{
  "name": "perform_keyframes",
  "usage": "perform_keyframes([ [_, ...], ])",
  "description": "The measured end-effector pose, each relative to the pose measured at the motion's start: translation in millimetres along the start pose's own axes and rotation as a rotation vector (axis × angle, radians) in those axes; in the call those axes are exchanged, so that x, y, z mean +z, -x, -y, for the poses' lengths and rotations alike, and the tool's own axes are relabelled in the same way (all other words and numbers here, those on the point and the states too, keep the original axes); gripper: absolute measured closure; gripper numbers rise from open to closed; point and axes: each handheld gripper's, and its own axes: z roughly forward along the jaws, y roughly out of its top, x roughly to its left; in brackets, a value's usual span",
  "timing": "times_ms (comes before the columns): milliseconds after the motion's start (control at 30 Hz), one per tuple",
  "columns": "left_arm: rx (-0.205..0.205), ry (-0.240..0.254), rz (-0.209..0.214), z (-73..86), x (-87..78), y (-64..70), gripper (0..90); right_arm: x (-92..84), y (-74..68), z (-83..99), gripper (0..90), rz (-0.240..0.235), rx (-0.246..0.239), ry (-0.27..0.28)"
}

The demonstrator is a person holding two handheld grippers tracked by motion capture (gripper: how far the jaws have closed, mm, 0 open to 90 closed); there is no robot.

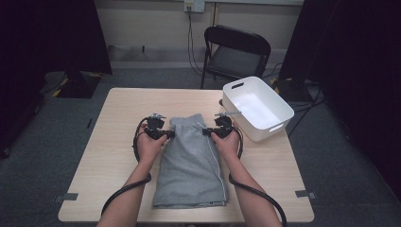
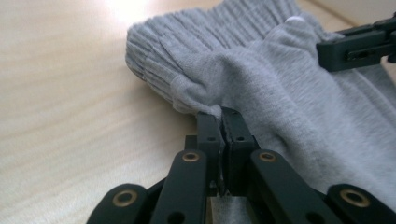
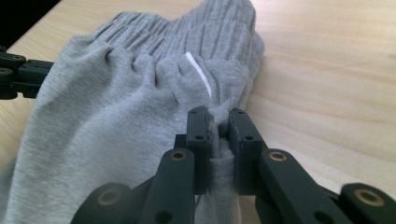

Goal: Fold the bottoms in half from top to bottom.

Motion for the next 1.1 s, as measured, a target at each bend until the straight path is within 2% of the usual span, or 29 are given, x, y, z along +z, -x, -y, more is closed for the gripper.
perform_keyframes([
  [167, 0.015, 0.033, 0.012, -9.1, -9.8, 4.6, 87.7, -8.5, 0.0, -5.9, 80.8, -0.007, -0.009, 0.039],
  [233, 0.023, 0.039, 0.015, -11.2, -14.2, 6.2, 87.8, -13.3, -0.2, -7.7, 80.8, -0.026, -0.007, 0.064],
  [367, 0.027, 0.059, 0.025, -12.2, -23.2, 8.0, 87.8, -20.3, -2.1, -8.7, 80.7, -0.038, -0.032, 0.084],
  [600, 0.037, 0.078, 0.031, -4.2, -34.9, 9.0, 87.7, -35.9, -3.8, -2.0, 80.7, -0.087, -0.056, 0.125],
  [767, 0.043, 0.079, 0.045, 1.4, -42.5, 12.0, 87.7, -45.4, -4.7, 4.5, 80.8, -0.104, -0.065, 0.150],
  [967, 0.050, 0.080, 0.049, 3.3, -48.3, 15.8, 87.8, -50.4, -6.0, 8.1, 80.7, -0.109, -0.068, 0.153],
  [1100, 0.055, 0.088, 0.062, 8.4, -51.4, 18.0, 87.7, -55.9, -9.0, 10.6, 80.7, -0.129, -0.087, 0.167],
])
